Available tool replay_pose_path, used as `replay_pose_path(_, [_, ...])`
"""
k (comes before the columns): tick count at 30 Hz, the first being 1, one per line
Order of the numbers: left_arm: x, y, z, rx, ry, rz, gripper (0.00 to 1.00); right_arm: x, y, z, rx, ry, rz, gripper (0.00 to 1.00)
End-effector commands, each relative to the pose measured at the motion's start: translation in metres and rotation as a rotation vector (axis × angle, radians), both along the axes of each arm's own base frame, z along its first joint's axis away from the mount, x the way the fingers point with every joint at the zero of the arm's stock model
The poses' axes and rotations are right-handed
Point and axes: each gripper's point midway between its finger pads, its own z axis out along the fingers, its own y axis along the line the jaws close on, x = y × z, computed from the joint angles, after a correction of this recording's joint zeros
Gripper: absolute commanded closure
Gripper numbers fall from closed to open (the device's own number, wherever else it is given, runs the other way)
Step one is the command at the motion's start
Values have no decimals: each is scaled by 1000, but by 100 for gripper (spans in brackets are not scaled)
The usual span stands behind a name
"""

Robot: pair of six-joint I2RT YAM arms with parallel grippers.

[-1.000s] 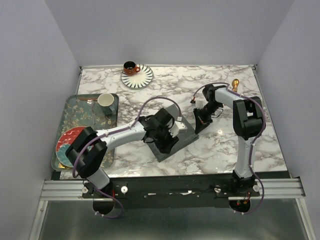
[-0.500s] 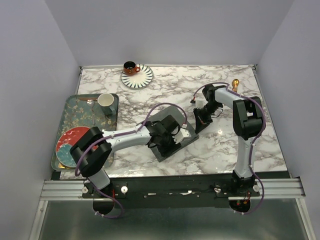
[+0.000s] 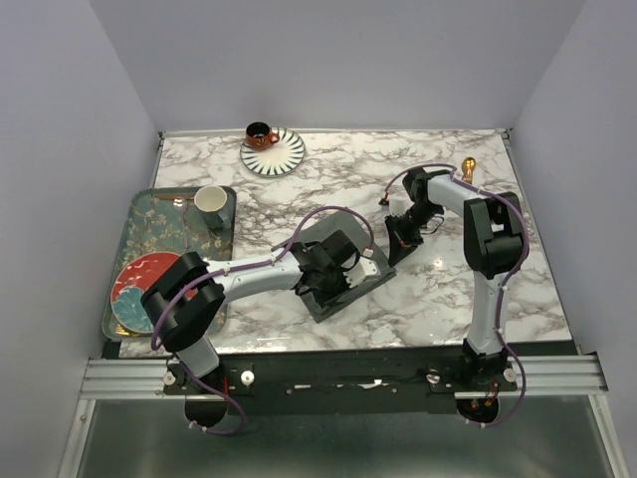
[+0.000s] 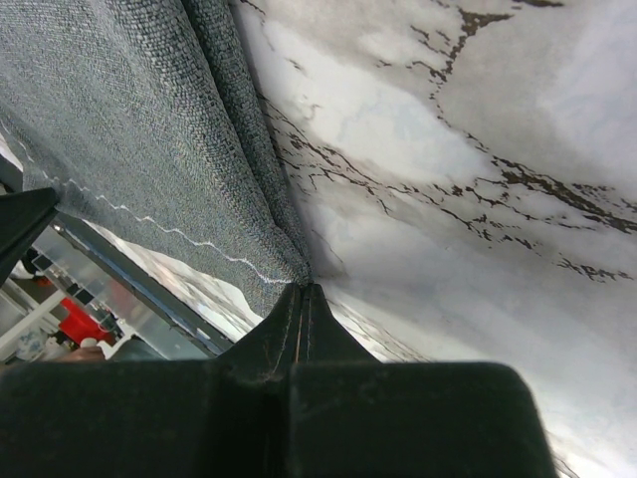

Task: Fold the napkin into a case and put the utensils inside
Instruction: Fold the square-folded napkin at the center of the board.

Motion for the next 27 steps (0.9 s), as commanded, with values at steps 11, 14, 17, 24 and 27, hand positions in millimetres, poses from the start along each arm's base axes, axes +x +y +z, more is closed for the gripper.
replay_pose_path(11, [-6,-11,5,-12,-16,-29,59,4,-1,5,7,-21,-2,97])
replay_pose_path(14, [-5,-9,-3,13,-18,-27,59,4,0,6,8,-25,0,97])
replay_pose_path(17, [-4,-6,-8,30,-30,-31,60,4,0,8,9,-27,4,97])
replay_pose_path(24, [-1,-6,-1,19,-53,-34,77,4,0,8,11,-26,4,97])
replay_pose_path(27, [-1,-7,4,10,-55,-36,86,5,0,9,12,-29,5,97])
